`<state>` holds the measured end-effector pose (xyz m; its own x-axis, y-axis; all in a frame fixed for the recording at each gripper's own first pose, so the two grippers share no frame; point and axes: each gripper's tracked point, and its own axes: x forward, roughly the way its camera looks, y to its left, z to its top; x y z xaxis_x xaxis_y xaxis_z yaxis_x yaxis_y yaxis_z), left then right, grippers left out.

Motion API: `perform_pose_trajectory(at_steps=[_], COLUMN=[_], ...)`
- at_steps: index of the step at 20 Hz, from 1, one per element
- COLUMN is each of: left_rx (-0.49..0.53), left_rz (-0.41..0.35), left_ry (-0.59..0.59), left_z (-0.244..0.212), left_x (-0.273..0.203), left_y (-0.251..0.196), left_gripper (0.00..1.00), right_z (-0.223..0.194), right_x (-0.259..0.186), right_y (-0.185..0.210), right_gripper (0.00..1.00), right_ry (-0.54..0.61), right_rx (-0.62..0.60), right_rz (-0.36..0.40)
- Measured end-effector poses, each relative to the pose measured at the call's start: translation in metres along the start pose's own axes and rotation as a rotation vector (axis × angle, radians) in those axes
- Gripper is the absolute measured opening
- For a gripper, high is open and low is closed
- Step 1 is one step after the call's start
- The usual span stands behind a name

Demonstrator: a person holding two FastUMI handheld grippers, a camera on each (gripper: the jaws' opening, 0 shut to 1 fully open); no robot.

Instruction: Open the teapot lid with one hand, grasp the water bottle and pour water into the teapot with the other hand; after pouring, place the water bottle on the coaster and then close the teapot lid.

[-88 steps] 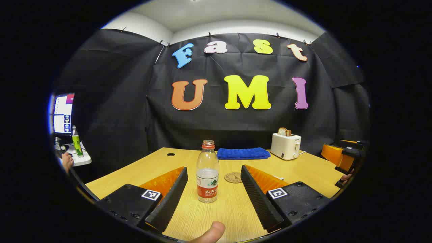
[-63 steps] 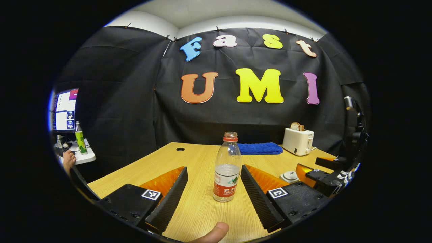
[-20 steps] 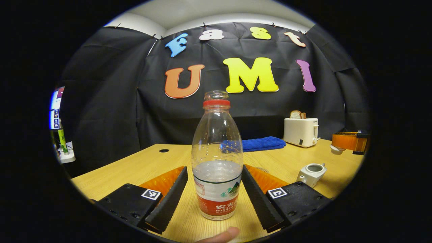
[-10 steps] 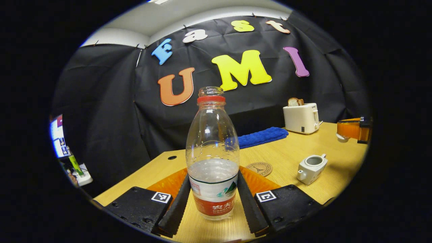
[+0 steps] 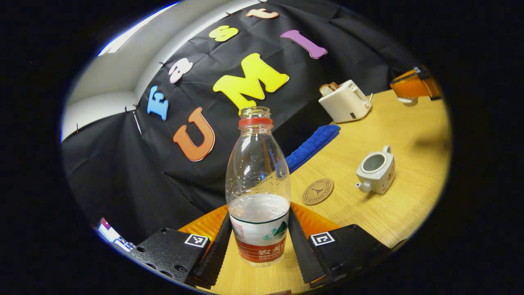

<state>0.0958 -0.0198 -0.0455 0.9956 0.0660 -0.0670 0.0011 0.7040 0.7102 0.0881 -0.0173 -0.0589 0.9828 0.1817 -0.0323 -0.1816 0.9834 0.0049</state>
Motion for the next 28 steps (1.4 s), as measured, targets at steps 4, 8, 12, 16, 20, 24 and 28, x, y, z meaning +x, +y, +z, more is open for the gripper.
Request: perform_pose_trajectory(at_steps=[4,8,12,16,20,24,28], left_rx=[0.141,0.32,0.447,0.555,0.7,0.85,0.977], left_rz=[-0.025,-0.021,-0.023,-0.057,-0.051,-0.035,-0.039], left_ry=[0.027,0.055,0.085,0.117,0.147,0.126,0.112], left_z=[0.006,0.006,0.002,-0.001,-0.004,0.003,0.014], left_x=[0.003,0.007,0.016,0.016,0.016,0.013,0.013], left_y=[-0.016,-0.024,-0.029,-0.038,-0.038,-0.035,-0.037], left_gripper=[0.79,0.75,0.75,0.75,0.75,0.75,0.75], right_z=[0.006,0.01,0.009,0.007,0.007,0.004,0.001], right_x=[-0.004,-0.005,-0.005,-0.005,-0.004,-0.002,0.0], right_y=[-0.011,-0.021,-0.027,-0.029,-0.034,-0.035,-0.041], right_gripper=[0.0,0.0,0.0,0.0,0.0,0.0,0.0], right_ry=[-0.022,-0.032,-0.027,-0.018,-0.016,-0.01,-0.004], right_rx=[-0.053,-0.079,-0.086,-0.09,-0.082,-0.084,-0.109], right_rz=[-0.029,-0.046,-0.048,-0.04,-0.045,-0.044,-0.065])
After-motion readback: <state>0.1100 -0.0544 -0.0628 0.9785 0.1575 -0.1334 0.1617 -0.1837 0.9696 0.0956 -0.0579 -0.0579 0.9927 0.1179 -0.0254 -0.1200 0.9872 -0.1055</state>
